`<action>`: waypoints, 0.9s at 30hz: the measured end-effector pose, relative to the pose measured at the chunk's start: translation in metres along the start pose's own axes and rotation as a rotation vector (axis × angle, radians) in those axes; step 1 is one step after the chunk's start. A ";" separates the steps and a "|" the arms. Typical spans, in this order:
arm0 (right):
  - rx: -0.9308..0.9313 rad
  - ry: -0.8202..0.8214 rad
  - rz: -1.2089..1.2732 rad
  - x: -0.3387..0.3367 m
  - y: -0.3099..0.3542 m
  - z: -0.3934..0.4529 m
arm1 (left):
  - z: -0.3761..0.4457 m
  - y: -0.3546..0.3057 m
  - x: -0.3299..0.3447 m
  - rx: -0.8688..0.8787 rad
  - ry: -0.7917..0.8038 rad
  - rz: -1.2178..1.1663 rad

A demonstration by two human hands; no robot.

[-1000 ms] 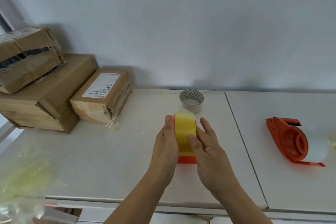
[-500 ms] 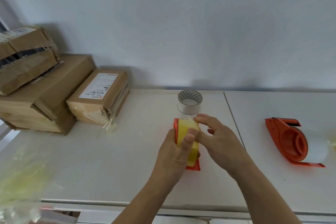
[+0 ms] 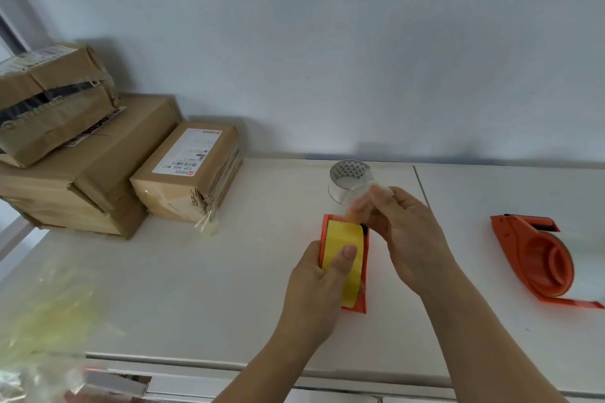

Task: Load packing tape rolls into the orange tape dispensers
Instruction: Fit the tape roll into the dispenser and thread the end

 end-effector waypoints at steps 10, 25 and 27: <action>0.055 -0.093 0.046 -0.001 0.003 -0.003 | 0.002 0.000 -0.003 -0.100 0.027 -0.019; 0.054 0.030 -0.384 0.002 -0.010 -0.015 | -0.002 -0.006 -0.003 -0.104 0.011 -0.066; 0.059 -0.066 -0.370 -0.003 -0.017 -0.012 | -0.001 -0.005 0.001 -0.097 -0.014 -0.009</action>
Point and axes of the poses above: each hand's wrist, its own z-axis towards the middle knuckle, its own x-axis out of the palm, y = z × x, the point moved 6 cm from there along z, towards the middle knuckle, and after that the axes turned 5 degrees about -x, right-handed, at the moved point
